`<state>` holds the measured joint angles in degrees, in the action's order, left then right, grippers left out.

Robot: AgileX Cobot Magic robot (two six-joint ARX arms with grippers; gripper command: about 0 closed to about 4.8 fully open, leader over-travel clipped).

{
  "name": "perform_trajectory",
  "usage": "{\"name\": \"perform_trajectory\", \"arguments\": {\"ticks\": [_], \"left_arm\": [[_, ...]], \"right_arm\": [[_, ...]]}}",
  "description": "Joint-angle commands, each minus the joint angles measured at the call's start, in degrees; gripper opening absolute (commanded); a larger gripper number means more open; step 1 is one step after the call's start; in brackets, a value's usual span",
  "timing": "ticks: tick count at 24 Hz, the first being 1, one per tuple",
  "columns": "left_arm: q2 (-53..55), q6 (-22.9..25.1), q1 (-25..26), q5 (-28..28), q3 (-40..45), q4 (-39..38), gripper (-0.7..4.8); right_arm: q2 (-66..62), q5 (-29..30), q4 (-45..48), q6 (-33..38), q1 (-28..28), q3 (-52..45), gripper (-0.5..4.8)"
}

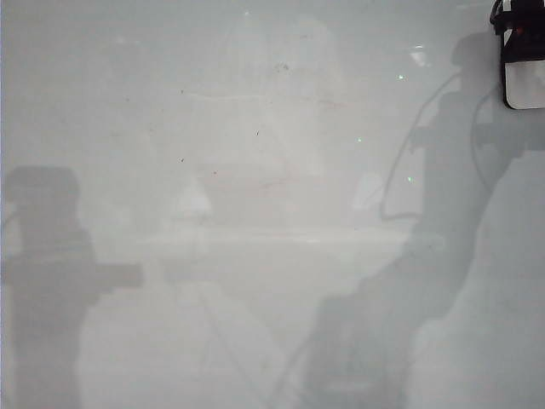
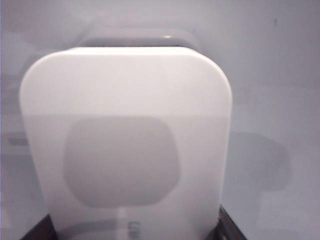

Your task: Grab the whiteboard eraser that is attached to the surface of the whiteboard and use it to clean the writing on the whiteboard.

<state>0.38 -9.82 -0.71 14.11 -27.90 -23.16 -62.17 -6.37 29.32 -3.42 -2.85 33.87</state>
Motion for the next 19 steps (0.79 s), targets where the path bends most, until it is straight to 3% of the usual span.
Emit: {"name": "perform_trajectory", "arguments": {"ticks": [1,4,10,14,15,16,17,19], "left_arm": [[0.02,0.42,0.04,0.02,-0.35,1.01,-0.05],[0.02,0.42,0.02,0.02,-0.35,1.01,-0.05],[0.02,3.78,0.04,-1.51,0.15,1.14,-0.05],[0.09,4.09,0.04,-4.50,1.86,3.93,-0.05],[0.09,4.07,0.04,-6.67,3.02,5.03,-0.06],[0.09,4.09,0.04,-7.80,3.91,5.86,-0.05],[0.09,4.52,0.04,-9.05,5.60,7.37,-0.05],[0.09,6.58,0.04,-9.03,7.37,8.72,-0.05]], "right_arm": [[-2.64,1.01,4.15,0.22,-0.04,0.37,3.25],[-3.39,1.46,2.14,0.22,-0.07,0.35,3.89],[4.17,1.38,-5.40,-0.24,-0.13,0.35,3.92],[13.90,1.38,-15.78,-0.15,-0.17,0.35,3.76],[19.54,1.62,-22.23,0.39,-0.52,0.33,2.92],[23.39,1.73,-26.43,0.42,-1.01,0.33,1.71],[29.59,2.73,-32.35,0.39,-1.62,0.33,-0.19],[35.80,3.13,-36.92,0.44,-2.01,0.31,-0.05]]}}
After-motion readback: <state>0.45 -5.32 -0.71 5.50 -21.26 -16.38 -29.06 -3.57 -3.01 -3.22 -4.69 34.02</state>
